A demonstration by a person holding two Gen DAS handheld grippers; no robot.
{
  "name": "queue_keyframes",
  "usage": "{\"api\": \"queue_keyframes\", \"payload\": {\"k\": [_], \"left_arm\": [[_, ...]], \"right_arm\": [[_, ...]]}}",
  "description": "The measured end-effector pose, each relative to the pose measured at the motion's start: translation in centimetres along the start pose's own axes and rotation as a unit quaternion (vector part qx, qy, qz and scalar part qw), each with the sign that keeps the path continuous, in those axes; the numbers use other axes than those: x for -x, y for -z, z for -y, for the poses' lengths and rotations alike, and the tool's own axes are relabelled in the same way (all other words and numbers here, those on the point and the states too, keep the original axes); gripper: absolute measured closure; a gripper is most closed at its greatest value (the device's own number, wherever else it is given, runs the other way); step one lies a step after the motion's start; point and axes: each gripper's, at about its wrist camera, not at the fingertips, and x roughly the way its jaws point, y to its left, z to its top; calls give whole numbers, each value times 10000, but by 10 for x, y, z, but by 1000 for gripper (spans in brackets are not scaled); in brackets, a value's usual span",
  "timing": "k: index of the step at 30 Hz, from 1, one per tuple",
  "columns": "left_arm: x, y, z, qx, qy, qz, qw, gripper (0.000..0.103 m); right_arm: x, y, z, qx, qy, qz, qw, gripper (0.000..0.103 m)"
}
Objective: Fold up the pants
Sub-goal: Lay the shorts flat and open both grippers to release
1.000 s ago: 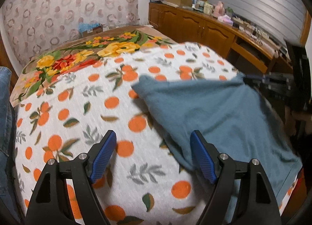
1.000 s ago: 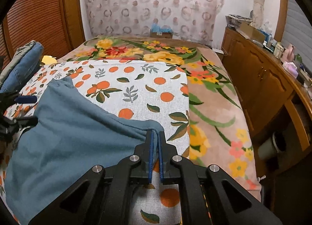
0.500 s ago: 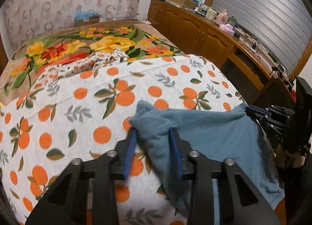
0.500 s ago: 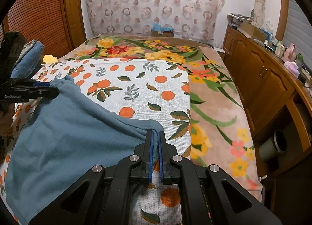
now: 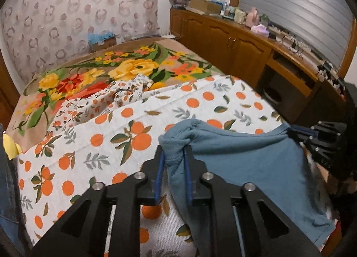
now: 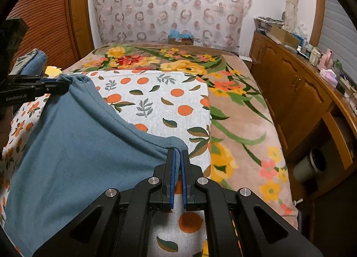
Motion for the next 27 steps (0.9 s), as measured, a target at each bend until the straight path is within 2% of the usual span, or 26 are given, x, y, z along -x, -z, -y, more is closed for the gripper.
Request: {"api": "queue_keyframes", "payload": {"k": [3,9,13,16,17,18,20,22,27], "left_arm": [[4,5,-1,-53,-183,4,9998,67],[16,17,2,-144,-159,-7,9998,37],[24,28,9,-217,-55,-9,9997,26],[30,37,16,-261,45,-7,9996,23],[33,40,18,-277,56,0,9996,23],[35,43,21,-295,42,11,9996,23],[41,49,26,-311,-114,84,9994,23],[46,55,31,-336,-167,141,9992,23],[63,74,41,-324,3,146,9994,23]], "right_arm": [[3,-1,2,-60,-46,-13,10000,99],[16,0,3,-180,-128,80,9997,97],[27,4,-2,-194,-129,176,9996,97],[36,9,-5,-256,-144,242,9993,94],[39,11,-5,-278,-145,262,9992,90],[42,14,-7,-296,-165,281,9990,85],[47,18,-9,-323,-179,305,9989,83],[51,23,-11,-335,-179,305,9988,82],[66,41,-21,-304,-227,231,9990,82]]}}
